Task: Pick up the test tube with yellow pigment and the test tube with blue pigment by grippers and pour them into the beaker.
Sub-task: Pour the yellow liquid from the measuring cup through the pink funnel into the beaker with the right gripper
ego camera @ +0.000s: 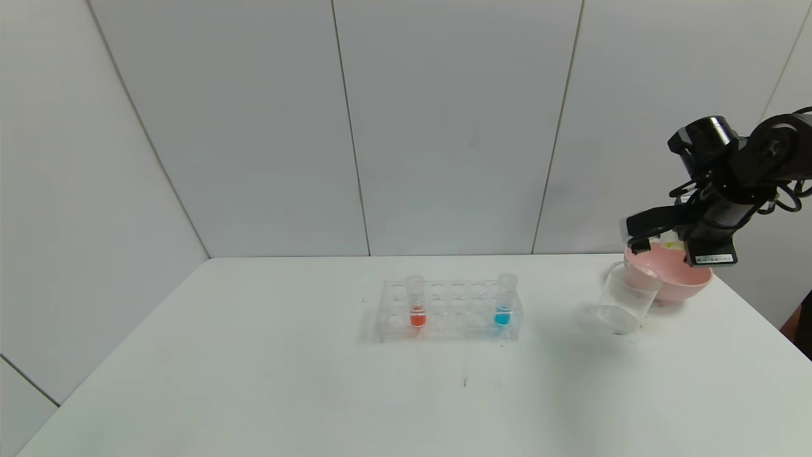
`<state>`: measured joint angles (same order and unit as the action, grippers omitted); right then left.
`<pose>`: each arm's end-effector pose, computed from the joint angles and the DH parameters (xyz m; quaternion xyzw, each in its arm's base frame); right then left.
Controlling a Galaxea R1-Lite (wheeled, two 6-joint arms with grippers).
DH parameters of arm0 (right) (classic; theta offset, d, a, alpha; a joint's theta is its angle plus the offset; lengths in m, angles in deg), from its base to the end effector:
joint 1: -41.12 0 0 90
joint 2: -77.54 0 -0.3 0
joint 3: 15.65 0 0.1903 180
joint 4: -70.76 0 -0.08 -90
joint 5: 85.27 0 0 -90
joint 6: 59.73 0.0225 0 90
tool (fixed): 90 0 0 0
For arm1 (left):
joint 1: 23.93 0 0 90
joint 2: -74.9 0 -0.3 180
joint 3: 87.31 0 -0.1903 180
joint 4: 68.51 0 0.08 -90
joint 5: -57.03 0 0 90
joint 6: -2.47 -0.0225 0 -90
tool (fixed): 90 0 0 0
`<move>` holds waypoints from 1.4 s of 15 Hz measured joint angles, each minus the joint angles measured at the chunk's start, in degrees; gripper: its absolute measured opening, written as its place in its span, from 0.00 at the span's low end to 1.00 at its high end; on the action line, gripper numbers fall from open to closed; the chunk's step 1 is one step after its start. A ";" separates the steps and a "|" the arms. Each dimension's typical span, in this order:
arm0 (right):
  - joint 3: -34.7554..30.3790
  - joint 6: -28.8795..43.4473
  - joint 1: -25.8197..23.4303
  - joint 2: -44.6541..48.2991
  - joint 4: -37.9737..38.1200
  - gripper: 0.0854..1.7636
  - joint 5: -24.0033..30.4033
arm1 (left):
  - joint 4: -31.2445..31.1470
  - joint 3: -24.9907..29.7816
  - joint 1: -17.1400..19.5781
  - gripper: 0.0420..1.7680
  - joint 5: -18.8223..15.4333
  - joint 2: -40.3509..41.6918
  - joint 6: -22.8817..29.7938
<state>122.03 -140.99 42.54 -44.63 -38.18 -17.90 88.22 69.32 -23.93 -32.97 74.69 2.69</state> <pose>0.4002 0.0013 0.2217 -0.6400 0.4519 0.1732 0.5968 -0.0225 0.0000 0.0757 -0.0019 0.0010 0.0000 1.0000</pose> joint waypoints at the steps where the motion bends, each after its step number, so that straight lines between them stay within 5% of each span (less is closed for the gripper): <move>1: 0.00 -0.02 0.30 -0.11 0.39 0.30 -0.26 | -0.02 0.00 -0.02 1.00 0.00 0.00 0.02; 14: 0.02 -4.00 2.89 -1.87 -0.84 0.30 -8.30 | -0.02 0.00 -0.10 1.00 0.00 0.00 0.02; 21: 0.02 -10.54 4.02 -2.65 -3.56 0.30 -16.86 | -0.02 0.00 -0.10 1.00 0.00 0.00 0.02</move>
<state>122.05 -151.54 46.57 -47.27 -41.74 -34.76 88.19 69.32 -24.03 -32.97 74.69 2.72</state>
